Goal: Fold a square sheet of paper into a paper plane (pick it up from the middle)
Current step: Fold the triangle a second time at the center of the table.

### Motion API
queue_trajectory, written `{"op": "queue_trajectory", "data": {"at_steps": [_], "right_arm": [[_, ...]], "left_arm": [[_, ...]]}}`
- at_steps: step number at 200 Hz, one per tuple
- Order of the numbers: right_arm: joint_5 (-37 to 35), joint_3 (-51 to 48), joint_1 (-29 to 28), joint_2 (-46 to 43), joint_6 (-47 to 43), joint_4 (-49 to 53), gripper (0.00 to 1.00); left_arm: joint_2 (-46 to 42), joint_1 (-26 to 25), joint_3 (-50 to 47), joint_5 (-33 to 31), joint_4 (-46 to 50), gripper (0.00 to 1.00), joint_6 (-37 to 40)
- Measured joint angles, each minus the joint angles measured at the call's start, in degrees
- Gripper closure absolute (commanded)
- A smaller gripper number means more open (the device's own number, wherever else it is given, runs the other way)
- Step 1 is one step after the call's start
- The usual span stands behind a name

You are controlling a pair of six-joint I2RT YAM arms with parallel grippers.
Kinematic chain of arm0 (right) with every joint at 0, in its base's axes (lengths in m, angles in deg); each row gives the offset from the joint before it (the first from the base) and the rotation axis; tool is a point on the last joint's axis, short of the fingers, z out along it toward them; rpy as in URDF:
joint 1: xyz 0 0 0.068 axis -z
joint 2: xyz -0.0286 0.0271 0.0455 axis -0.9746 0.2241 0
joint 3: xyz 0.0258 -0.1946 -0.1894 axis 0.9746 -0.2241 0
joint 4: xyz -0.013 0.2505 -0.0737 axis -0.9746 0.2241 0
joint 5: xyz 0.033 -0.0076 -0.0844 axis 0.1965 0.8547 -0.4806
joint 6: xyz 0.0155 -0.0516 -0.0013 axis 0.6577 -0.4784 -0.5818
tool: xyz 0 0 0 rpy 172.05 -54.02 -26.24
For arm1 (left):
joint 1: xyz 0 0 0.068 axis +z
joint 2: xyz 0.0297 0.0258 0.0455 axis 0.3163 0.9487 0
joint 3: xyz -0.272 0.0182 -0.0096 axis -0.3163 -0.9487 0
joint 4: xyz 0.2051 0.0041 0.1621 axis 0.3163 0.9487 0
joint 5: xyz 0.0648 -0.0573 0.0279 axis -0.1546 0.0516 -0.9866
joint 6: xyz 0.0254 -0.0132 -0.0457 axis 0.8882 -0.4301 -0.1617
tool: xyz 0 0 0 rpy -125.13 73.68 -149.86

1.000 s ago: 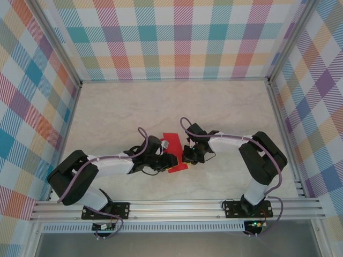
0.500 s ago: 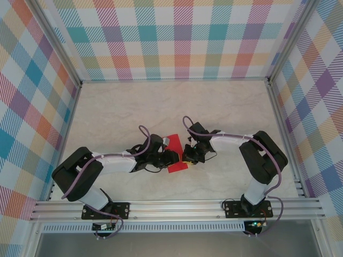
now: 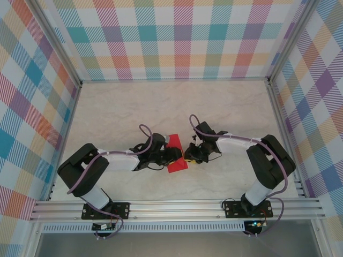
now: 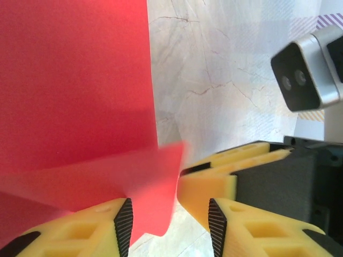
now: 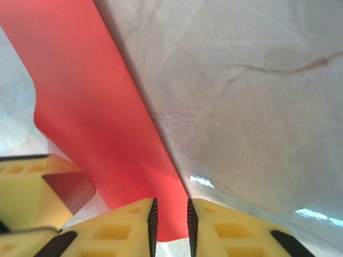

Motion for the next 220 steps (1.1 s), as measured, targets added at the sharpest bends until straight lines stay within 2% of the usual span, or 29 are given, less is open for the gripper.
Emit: {"op": "queue_trajectory", "data": {"at_steps": [22,50,98,138,176,220], "right_arm": [[-0.55,-1.14,0.68,-2.05,-0.31,-0.22,0.69],[-1.70,-2.60,0.76,-4.70,-2.32,-0.94,0.66],[-1.09,-2.69,0.74,-4.85,-6.34,-3.69,0.67],[1.11,-0.50,0.74,-1.05,-8.52,-5.66,0.69],[3.30,1.11,0.74,1.81,-9.75,-7.10,0.75],[4.04,2.08,0.74,3.30,-10.91,-7.98,0.88]], "left_arm": [[0.59,0.00,0.22,-0.17,-0.42,0.46,-0.52],[0.61,0.00,0.48,-0.57,-0.63,0.48,-0.76],[0.61,0.00,0.48,-1.79,-0.48,0.69,-0.92],[0.61,0.00,0.48,-2.56,0.00,0.75,-0.76],[0.61,0.00,0.48,-2.86,0.15,0.77,-0.74],[0.61,0.00,0.48,-3.04,0.33,0.79,-0.74]]}}
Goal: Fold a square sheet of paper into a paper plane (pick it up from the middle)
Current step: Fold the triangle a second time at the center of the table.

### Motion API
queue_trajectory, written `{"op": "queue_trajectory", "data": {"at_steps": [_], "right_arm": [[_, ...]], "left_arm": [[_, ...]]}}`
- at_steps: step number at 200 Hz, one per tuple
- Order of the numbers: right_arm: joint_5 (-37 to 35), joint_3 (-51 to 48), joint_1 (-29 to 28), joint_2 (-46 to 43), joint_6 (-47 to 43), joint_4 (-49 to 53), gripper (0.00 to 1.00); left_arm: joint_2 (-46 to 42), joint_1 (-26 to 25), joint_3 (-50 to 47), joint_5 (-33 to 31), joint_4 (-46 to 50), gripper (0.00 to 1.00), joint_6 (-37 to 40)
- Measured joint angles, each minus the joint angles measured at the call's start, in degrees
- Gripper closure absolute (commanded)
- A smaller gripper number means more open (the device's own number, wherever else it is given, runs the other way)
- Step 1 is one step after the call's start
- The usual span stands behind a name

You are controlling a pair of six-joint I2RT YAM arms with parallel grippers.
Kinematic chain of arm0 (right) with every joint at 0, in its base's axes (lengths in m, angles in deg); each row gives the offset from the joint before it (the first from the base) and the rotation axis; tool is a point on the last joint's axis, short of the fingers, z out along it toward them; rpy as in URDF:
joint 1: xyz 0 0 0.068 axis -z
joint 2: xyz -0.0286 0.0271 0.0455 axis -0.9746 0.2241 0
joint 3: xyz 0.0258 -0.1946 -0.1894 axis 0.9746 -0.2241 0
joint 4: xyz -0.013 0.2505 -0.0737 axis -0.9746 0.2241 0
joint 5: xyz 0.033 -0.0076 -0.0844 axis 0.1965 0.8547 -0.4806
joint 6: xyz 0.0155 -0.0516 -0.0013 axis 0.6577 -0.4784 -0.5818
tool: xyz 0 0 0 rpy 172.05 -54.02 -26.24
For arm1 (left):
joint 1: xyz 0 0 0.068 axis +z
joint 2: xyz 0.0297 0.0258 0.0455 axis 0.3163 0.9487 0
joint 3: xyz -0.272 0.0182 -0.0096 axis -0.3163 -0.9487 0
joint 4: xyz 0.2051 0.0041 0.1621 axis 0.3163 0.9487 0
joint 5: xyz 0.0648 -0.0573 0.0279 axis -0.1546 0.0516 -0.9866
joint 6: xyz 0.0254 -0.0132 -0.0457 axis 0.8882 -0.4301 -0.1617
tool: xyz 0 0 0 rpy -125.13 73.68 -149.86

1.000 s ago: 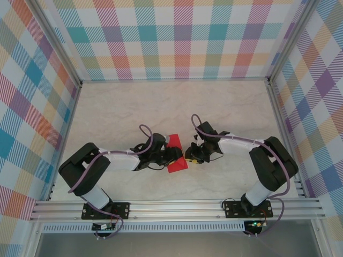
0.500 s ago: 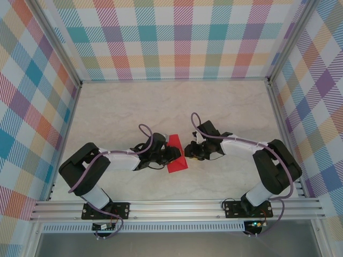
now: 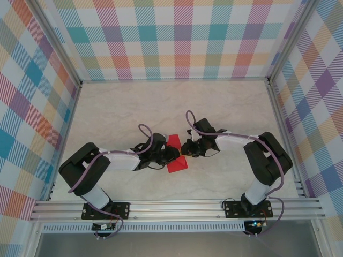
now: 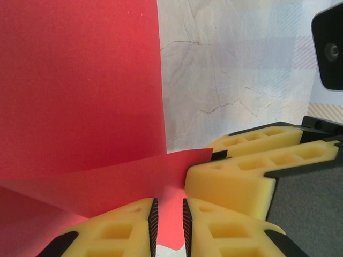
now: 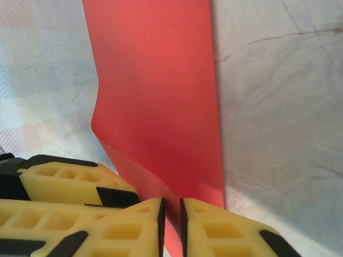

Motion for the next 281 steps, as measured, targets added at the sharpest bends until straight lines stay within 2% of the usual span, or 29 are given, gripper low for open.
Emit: {"op": "queue_trajectory", "data": {"at_steps": [48,281], "right_arm": [[-0.81,0.90,0.00,1.62,-2.93,0.09,0.91],[-2.56,3.78,0.00,6.51,-6.93,0.37,0.90]], "left_arm": [[0.00,0.00,0.28,0.00,1.27,0.79,0.22],[2.05,0.00,1.62,0.04,1.42,0.79,0.46]]}}
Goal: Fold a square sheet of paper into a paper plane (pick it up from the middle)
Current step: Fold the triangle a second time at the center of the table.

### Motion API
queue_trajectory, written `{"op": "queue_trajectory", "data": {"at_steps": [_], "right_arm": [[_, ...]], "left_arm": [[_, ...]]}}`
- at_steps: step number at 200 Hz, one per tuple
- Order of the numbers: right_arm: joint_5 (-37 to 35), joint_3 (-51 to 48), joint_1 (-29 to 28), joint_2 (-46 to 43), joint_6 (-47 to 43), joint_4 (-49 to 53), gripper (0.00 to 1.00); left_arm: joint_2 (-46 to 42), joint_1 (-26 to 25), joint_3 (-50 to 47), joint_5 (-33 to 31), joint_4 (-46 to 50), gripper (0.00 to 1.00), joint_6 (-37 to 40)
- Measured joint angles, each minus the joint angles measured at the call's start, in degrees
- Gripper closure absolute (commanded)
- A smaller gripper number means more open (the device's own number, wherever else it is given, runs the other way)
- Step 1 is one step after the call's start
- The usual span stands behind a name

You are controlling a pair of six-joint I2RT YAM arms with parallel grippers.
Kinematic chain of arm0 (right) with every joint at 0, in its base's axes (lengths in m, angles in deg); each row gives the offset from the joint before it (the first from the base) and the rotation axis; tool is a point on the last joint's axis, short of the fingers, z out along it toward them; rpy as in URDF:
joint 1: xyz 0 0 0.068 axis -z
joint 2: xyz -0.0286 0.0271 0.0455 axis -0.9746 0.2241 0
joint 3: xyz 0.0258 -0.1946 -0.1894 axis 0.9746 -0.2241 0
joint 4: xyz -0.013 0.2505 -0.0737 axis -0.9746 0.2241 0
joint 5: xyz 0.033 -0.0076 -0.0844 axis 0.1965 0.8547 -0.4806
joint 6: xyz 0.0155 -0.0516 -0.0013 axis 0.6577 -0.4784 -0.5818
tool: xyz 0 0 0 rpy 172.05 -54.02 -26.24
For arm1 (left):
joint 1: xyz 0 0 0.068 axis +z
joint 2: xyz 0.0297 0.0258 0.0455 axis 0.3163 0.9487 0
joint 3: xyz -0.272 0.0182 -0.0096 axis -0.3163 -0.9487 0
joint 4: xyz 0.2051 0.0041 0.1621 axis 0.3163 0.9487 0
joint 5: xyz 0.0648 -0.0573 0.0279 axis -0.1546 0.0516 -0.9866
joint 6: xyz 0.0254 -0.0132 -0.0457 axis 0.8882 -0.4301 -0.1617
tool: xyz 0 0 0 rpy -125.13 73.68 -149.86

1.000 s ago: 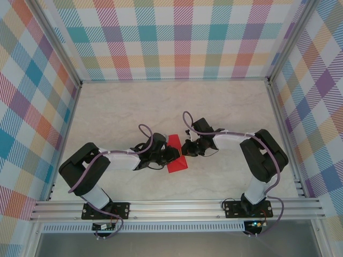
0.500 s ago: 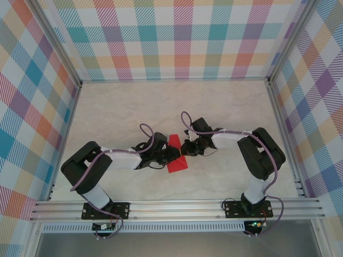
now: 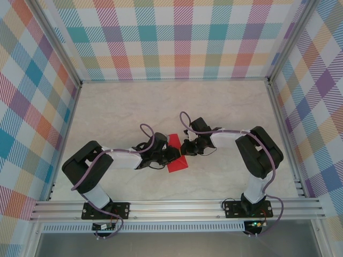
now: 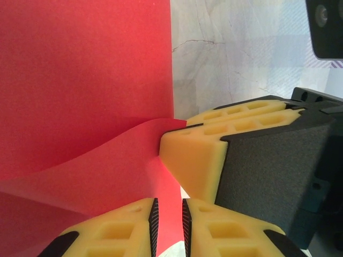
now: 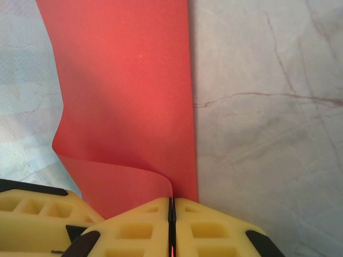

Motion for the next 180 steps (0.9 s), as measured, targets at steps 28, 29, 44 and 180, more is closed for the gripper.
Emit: {"op": "queue_trajectory", "data": {"at_steps": [28,29,44,180], "right_arm": [[0.00,0.57,0.00,0.39,0.00,0.37,0.91],[0.00,0.63,0.00,0.44,0.00,0.39,0.91],[0.07,1.01,0.00,0.74,0.02,0.63,0.91],[1.57,2.78,0.26,2.40,0.24,1.70,0.91]], "left_arm": [[0.20,0.00,0.20,-0.02,-0.04,0.79,0.04],[0.22,0.00,0.22,-0.02,-0.04,0.79,0.04],[0.55,0.00,0.22,0.00,-0.02,0.79,0.17],[1.60,0.00,0.48,-0.72,1.25,0.82,0.20]]}}
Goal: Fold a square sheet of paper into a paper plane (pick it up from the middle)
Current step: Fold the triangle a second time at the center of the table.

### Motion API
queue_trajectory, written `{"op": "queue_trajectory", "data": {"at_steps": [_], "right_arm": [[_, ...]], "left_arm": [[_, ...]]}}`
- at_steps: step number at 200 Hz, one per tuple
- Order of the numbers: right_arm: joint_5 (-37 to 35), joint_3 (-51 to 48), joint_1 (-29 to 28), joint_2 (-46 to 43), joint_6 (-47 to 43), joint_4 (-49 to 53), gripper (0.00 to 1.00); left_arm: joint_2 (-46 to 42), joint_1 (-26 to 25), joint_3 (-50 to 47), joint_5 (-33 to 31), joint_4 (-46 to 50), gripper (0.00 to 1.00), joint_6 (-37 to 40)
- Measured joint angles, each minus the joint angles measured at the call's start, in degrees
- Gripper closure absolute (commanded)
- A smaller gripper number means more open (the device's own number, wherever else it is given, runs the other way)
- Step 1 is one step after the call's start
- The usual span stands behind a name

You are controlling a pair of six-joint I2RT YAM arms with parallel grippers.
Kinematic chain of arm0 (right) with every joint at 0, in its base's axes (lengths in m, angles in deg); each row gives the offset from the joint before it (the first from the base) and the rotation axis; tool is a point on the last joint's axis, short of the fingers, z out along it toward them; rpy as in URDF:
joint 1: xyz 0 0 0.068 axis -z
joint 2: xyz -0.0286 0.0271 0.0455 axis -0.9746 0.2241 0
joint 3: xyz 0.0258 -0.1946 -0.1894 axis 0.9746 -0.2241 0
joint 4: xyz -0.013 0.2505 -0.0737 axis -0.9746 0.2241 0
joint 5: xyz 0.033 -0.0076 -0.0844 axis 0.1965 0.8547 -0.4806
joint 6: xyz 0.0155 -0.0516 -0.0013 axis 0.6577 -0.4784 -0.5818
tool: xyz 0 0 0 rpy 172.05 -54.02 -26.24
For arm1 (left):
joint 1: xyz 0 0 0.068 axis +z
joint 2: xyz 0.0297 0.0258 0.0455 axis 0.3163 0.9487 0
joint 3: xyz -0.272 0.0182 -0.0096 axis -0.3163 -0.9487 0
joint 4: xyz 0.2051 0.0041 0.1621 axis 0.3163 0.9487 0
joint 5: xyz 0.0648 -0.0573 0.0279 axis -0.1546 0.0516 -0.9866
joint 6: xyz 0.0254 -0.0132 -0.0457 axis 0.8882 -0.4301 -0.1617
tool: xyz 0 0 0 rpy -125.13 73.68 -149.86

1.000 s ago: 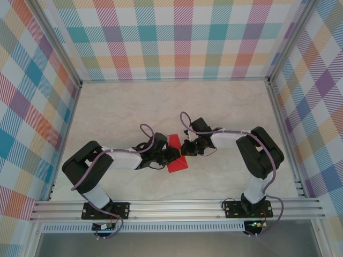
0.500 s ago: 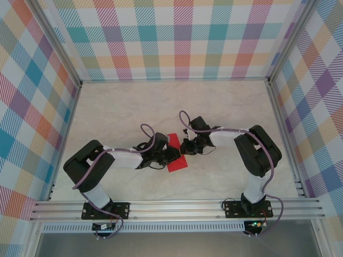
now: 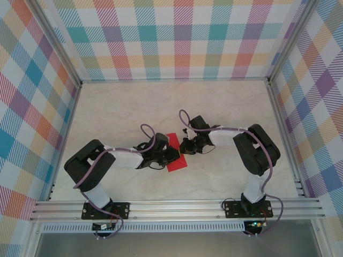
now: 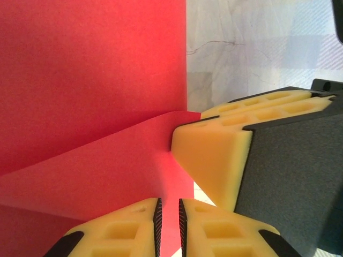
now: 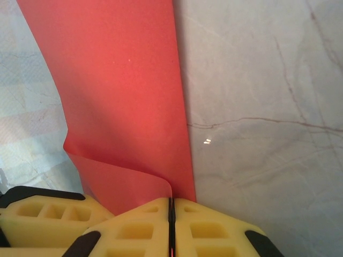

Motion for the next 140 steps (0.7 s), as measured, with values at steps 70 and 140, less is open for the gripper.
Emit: {"op": "queue_trajectory", "data": {"at_steps": [70,140], "right_arm": [[0.17,0.44,0.02,0.26,0.00,0.33,0.90],[-1.07,1.14,-0.15,-1.11,1.57,2.08,0.70]], "left_arm": [[0.46,0.00,0.28,-0.37,0.96,0.84,-0.02],[0.98,0.00,1.18,-1.44,3.78,0.89,-0.55]]}}
